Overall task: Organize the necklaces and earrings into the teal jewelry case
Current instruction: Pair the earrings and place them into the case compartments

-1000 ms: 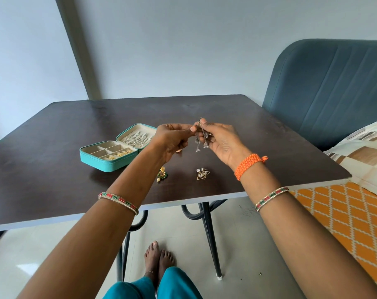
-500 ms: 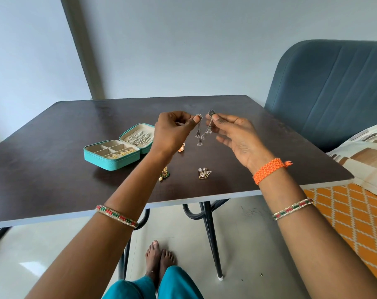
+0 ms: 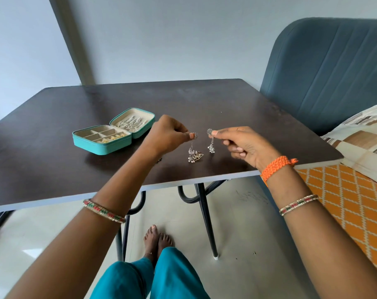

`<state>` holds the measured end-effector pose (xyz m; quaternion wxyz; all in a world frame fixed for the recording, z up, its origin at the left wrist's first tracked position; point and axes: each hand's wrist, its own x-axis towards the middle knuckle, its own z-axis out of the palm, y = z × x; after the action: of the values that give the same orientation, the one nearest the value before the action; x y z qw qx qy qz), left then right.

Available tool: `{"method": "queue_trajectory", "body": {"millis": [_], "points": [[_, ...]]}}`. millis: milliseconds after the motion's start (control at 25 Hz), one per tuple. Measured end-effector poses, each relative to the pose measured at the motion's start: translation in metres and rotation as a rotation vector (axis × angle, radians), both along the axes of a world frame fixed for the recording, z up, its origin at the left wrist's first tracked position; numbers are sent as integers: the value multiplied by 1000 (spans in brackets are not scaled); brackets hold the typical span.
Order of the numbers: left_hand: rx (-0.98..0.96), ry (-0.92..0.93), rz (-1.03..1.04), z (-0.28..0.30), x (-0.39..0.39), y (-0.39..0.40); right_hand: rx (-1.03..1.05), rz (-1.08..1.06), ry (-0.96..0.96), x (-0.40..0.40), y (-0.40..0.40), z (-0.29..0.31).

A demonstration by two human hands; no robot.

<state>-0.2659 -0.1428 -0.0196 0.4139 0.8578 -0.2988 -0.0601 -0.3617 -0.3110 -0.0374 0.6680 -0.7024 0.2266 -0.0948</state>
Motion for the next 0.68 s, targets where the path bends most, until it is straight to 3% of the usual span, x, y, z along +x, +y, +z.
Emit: {"method": "queue_trajectory", "body": {"millis": [320,680], "points": [[30,107,128,-16,41,-32,-42,-25,132,46,-4,-8],[126,79,231,-30,66,-62,-174,-85,232,84,-11,-13]]}}
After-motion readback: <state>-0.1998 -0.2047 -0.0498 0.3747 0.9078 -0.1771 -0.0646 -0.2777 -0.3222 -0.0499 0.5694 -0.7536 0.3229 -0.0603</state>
